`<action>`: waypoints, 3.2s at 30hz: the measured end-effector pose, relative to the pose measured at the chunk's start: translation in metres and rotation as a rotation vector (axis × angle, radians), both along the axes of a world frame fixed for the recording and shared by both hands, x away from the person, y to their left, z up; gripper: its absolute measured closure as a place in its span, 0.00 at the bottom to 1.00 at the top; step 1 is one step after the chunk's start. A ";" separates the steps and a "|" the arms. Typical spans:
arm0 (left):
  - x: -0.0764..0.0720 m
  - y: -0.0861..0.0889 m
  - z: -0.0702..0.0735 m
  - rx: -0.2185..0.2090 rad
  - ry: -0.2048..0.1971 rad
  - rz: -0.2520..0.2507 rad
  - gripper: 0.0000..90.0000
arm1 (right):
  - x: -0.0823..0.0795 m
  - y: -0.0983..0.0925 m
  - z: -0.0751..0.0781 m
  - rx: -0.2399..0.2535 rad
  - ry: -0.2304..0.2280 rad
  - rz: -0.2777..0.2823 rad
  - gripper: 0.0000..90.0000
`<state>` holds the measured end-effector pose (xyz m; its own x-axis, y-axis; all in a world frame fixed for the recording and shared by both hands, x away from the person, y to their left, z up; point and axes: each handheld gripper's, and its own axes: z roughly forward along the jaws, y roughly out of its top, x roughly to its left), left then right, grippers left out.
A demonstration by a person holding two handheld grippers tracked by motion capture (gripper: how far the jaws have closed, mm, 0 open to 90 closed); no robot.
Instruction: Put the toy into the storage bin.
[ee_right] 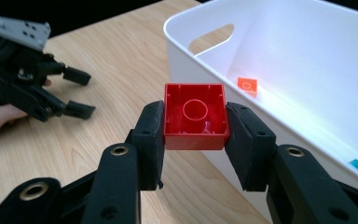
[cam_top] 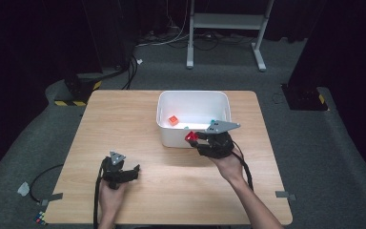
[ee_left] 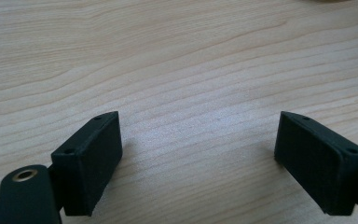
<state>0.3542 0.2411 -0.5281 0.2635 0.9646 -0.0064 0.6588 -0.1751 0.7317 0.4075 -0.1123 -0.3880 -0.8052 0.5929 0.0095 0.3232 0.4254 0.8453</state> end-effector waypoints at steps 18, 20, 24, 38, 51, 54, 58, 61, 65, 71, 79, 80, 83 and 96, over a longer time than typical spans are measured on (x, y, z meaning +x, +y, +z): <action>0.000 0.000 0.000 0.000 0.000 0.000 0.17 | 0.029 -0.008 0.026 0.010 -0.027 -0.061 0.65; 0.000 0.000 0.000 0.000 0.000 0.000 0.17 | 0.034 -0.010 0.028 0.012 -0.024 -0.075 0.65; 0.000 0.000 0.000 -0.001 0.000 0.000 0.17 | 0.045 -0.011 0.031 0.011 -0.016 -0.103 0.65; 0.000 0.000 0.000 -0.001 0.000 0.000 0.17 | 0.078 -0.013 0.029 -0.004 0.028 -0.185 0.63; 0.000 0.000 0.000 -0.001 0.000 -0.001 0.17 | 0.078 -0.018 0.028 0.008 0.030 -0.196 0.57; 0.000 0.000 0.000 0.000 0.000 -0.001 0.17 | 0.074 -0.020 0.029 0.016 0.023 -0.189 0.57; 0.000 0.000 0.000 -0.001 0.000 -0.001 0.17 | 0.068 -0.023 0.028 0.023 0.021 -0.183 0.56; 0.000 0.000 0.000 -0.001 0.000 0.000 0.17 | 0.062 -0.027 0.028 0.037 0.015 -0.177 0.56; 0.000 0.000 0.000 -0.001 0.000 0.000 0.17 | 0.053 -0.033 0.028 0.058 0.008 -0.174 0.55; 0.000 0.000 0.000 -0.001 0.000 0.000 0.17 | 0.038 -0.041 0.024 0.073 -0.003 -0.165 0.55; 0.000 0.000 0.000 -0.001 0.000 0.000 0.17 | 0.018 -0.050 0.011 0.094 -0.001 -0.160 0.54; 0.000 0.000 0.000 -0.001 0.000 0.000 0.17 | 0.016 -0.051 0.008 0.094 0.003 -0.161 0.54; 0.000 0.000 0.000 -0.001 0.000 0.000 0.17 | 0.008 -0.054 0.000 0.094 0.009 -0.162 0.53; 0.000 0.000 0.000 0.000 -0.001 0.001 0.17 | -0.012 -0.066 -0.050 0.090 0.054 -0.201 0.53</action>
<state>0.3541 0.2408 -0.5281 0.2622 0.9650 -0.0064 0.6586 -0.1740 0.7321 0.3954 -0.1783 -0.4382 -0.6681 0.7360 0.1090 0.4394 0.2721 0.8561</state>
